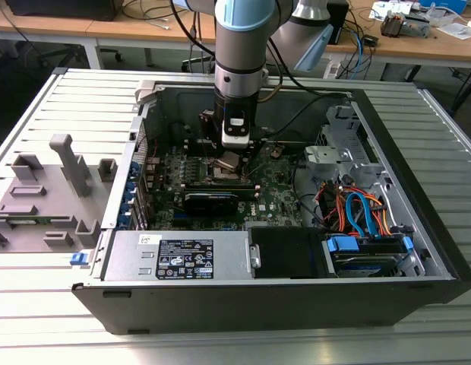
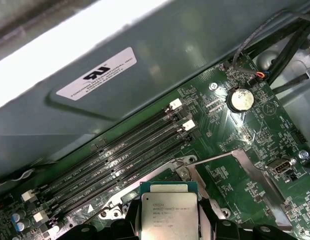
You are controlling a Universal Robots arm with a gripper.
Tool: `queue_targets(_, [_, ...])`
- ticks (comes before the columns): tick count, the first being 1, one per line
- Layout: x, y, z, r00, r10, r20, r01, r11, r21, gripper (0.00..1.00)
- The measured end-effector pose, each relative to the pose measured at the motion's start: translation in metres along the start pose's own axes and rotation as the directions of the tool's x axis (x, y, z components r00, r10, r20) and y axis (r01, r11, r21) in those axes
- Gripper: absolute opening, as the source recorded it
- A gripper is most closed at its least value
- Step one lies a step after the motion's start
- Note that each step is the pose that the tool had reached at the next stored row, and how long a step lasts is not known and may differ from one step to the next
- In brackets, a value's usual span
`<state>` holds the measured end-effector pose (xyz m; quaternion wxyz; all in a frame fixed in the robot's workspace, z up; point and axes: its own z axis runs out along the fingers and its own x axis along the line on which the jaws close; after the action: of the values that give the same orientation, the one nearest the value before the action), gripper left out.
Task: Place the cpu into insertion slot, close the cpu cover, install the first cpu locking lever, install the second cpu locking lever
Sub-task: 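Place the cpu into insertion slot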
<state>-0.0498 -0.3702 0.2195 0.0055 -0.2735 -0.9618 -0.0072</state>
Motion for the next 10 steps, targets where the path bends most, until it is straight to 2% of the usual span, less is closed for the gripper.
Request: queue_targets(10, [0.0000,0.0000,0.0000,1.0000,0.009,0.0001,-0.009,1.0000,-0.0002,0.55])
